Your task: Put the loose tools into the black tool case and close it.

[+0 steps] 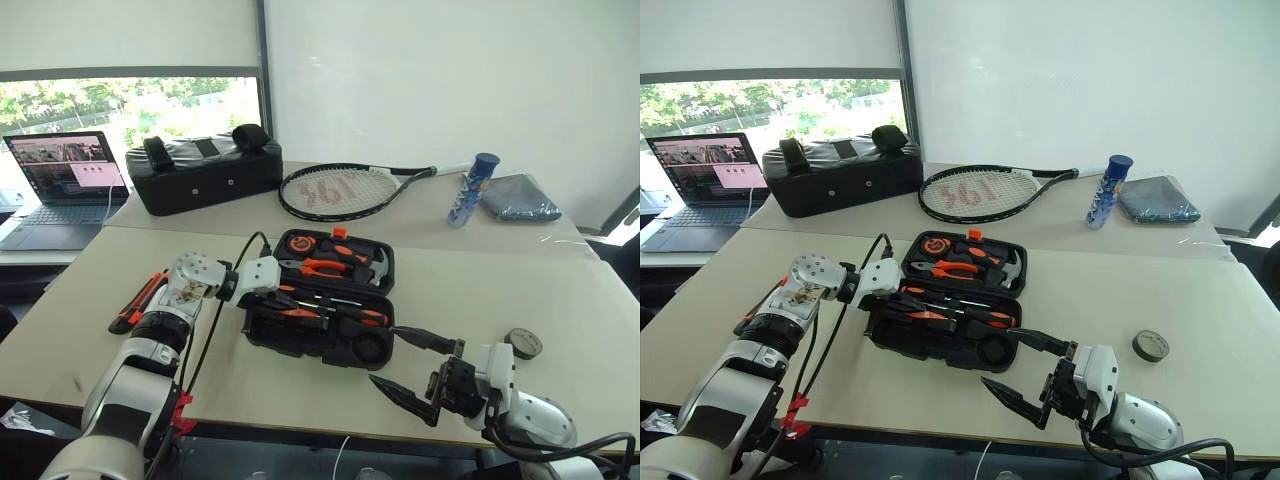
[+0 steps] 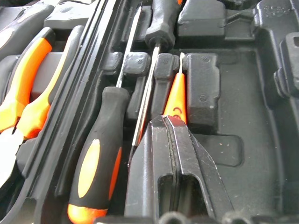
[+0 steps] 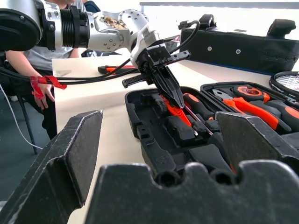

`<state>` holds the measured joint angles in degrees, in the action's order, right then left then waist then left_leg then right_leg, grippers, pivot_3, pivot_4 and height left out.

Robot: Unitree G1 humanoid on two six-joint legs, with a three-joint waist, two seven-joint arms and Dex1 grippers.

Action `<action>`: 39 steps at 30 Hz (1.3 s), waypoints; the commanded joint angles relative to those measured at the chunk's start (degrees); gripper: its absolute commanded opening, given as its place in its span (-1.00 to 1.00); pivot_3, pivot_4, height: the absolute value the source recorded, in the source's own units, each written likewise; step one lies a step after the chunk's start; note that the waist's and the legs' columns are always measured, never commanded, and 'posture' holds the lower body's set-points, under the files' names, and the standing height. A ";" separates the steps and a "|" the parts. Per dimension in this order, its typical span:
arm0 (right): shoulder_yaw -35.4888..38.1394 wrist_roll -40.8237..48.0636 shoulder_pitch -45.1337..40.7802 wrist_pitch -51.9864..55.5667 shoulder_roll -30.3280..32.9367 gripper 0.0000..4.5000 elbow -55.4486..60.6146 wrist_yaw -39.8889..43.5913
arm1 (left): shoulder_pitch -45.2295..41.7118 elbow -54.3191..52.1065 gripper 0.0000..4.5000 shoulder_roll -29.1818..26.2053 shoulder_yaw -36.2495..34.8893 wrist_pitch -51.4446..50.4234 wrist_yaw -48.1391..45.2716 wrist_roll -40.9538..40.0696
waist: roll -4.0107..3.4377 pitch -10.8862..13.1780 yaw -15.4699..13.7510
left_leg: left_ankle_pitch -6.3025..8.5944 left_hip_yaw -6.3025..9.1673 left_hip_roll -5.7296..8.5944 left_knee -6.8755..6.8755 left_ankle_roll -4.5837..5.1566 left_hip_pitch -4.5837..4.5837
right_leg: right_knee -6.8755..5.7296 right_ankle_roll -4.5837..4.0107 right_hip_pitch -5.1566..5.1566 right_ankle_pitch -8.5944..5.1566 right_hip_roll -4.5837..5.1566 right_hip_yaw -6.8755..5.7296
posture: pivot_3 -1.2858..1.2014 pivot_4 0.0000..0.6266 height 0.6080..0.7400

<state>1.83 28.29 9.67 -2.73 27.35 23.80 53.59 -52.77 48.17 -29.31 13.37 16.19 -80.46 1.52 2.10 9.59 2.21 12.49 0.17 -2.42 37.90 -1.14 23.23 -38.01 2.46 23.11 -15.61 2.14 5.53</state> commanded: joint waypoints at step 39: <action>1.48 1.17 -4.23 -5.78 -0.58 1.00 -5.09 4.51 | 37.10 -42.89 0.50 -6.80 -31.87 -20.07 25.67 -22.85 | 0.01 0.03 -0.86 | -0.01 -0.04 -0.12 0.09 -0.03 -0.04 | -0.02 -0.22 -0.01 0.17 0.09 -0.06 | 0.03 -0.52 1.00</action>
<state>2.72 28.85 6.01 -6.13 26.58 18.84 57.00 -18.96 10.77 -35.66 -13.63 -2.42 -58.99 -18.78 2.11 9.62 1.36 12.49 0.10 -2.56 37.97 -1.17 23.17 -38.03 2.24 23.12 -15.44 2.23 5.50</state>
